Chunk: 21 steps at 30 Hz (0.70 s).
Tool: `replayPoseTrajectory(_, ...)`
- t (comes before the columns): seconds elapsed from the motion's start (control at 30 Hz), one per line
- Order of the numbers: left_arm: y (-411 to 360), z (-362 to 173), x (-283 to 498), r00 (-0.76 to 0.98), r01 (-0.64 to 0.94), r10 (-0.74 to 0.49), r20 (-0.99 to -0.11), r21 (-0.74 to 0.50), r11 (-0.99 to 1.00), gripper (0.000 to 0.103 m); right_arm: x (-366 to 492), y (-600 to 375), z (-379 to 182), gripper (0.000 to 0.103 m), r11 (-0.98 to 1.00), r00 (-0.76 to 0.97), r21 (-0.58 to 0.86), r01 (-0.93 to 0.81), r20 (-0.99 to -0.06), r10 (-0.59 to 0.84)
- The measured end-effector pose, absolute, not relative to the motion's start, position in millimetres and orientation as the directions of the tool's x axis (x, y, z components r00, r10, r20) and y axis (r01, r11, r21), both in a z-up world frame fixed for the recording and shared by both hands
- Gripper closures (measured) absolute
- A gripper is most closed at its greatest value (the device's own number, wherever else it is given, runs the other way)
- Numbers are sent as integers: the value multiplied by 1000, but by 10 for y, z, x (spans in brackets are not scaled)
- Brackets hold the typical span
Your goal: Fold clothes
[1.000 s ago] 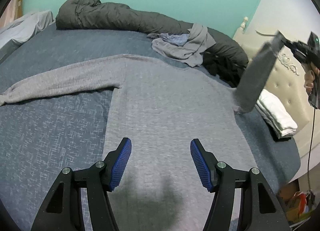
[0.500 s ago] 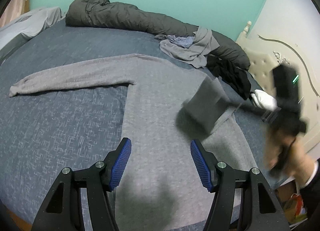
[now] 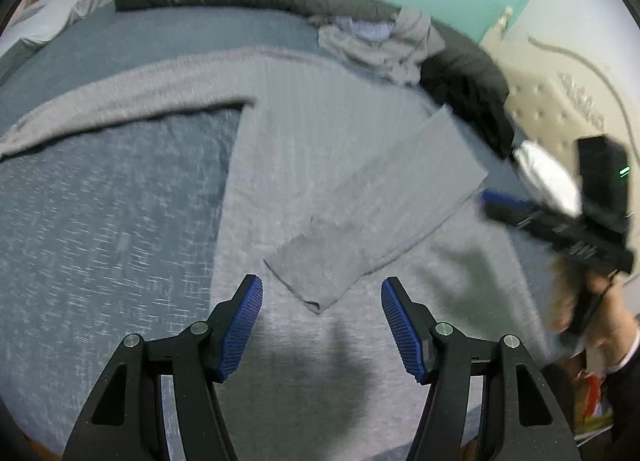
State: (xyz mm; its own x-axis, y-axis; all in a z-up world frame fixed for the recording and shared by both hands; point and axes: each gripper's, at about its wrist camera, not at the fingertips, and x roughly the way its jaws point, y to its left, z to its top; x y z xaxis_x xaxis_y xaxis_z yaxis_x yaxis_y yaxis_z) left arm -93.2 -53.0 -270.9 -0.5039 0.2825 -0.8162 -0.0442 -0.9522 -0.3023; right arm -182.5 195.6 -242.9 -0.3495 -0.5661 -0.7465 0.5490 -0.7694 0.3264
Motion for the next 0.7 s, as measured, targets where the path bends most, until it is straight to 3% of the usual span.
replayPoseTrajectory(0.4,-368,-3266,-1449,-422,-48,225,-878,-227,-973,39,-2047,3359,-2526,52,-894,-453,313,321,-778,-436)
replayPoseTrajectory(0.5,-349,-3368,-1486,-408,-42,213,-888,-215,-976,58,-2061,3524,-2575,52,-902,-456,319,290,-783,-423)
replayPoseTrajectory(0.57,-332,-3422,-1492,-399,-50,205,-894,-202,-978,78,-2063,3574,-2613,52,-903,-454,329,276,-784,-424)
replayPoseTrajectory(0.7,-339,-3407,-1480,-400,-69,225,-888,-216,-974,95,-2078,3578,-2677,52,-906,-452,329,266,-788,-418)
